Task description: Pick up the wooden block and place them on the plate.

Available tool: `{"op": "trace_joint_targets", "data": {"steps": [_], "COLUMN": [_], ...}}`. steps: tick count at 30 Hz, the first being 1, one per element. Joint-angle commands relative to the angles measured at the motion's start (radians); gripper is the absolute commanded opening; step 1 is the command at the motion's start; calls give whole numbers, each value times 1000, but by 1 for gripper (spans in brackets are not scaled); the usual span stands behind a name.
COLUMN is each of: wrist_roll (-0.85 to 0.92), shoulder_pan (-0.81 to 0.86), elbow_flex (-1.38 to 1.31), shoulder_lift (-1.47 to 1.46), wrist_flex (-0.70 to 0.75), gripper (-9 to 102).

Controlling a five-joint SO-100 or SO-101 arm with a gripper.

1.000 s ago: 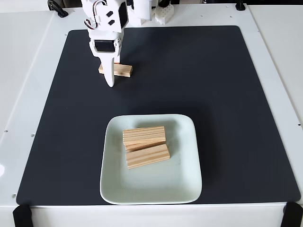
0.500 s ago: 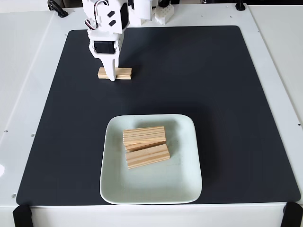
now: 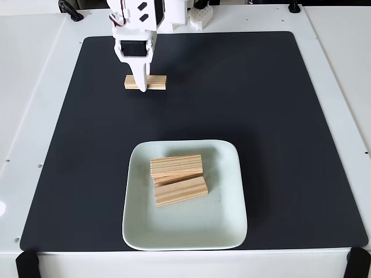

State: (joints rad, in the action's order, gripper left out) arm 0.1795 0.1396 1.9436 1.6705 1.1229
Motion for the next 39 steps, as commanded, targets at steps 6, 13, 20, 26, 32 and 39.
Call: {"op": "trace_joint_targets", "data": {"steps": [6, 13, 20, 26, 32, 39], "wrist_roll": [-78, -153, -255, -268, -268, -270], "shoulder_pan": [-110, -146, -186, -219, -238, -256], "elbow_flex": [-37, -273, -699, -965, -1192, -1463], "shoulder_lift": [391, 245, -55, -291, -497, -701], "wrist_flex": [31, 40, 41, 58, 190, 210], "gripper": [0, 0, 0, 0, 0, 0]}}
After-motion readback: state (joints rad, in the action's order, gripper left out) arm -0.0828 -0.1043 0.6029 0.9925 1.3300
